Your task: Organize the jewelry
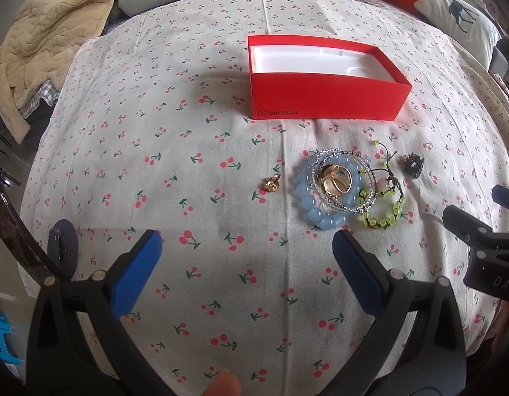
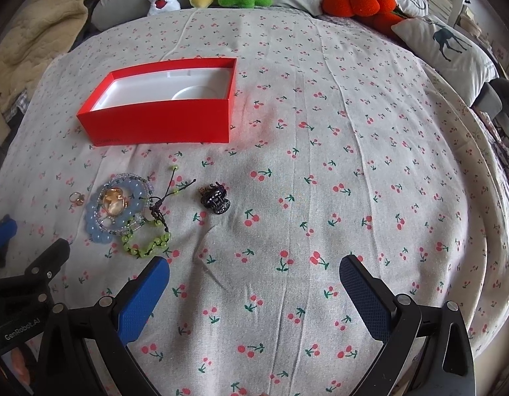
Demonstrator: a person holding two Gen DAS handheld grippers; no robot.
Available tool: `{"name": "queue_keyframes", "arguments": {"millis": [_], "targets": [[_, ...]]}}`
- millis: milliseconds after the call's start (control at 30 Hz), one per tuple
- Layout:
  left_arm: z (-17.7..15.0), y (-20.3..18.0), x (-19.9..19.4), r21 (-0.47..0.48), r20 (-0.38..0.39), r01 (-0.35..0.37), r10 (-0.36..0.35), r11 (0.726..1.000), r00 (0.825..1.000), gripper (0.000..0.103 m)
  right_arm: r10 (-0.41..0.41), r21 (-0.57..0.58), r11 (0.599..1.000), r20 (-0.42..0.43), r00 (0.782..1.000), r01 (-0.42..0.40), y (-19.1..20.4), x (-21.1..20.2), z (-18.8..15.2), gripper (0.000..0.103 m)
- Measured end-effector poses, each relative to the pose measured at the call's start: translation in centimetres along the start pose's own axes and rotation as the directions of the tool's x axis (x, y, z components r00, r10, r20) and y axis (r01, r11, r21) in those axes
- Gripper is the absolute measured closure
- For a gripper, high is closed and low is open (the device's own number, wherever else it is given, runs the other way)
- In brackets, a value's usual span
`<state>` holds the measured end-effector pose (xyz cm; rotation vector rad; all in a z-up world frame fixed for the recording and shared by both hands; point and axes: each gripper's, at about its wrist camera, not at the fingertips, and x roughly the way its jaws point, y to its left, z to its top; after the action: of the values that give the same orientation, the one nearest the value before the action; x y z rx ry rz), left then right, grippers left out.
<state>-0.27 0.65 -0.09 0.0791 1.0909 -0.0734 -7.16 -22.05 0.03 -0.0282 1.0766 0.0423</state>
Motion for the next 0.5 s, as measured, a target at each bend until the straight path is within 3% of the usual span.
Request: {"name": "queue_keyframes", "arguments": {"millis": [267, 400, 500], "targets": [[0.7, 0.3, -0.9, 0.011, 0.030, 0.019, -0.019, 1.000, 0.999, 0.000, 0.040, 0.027, 0.999, 0.007, 0.999, -0.040, -1.2, -0.6, 1.1, 0.000], [2.2, 0.1, -1.2, 0.088, -0.001, -0.023, 0.023, 0.996, 1.000, 0.000, 0.081, 0.034, 0.996, -0.017, 0.997, -0.080, -2.0, -0.9, 2.5, 0.000], [3.2, 0.6, -1.2, 0.093, -0.013, -0.020, 0.022, 0.995, 1.000, 0.000, 0.100, 0.041, 0.994, -0.036, 0.994, -0.098, -2.5, -0.8, 3.4, 0.000]]}}
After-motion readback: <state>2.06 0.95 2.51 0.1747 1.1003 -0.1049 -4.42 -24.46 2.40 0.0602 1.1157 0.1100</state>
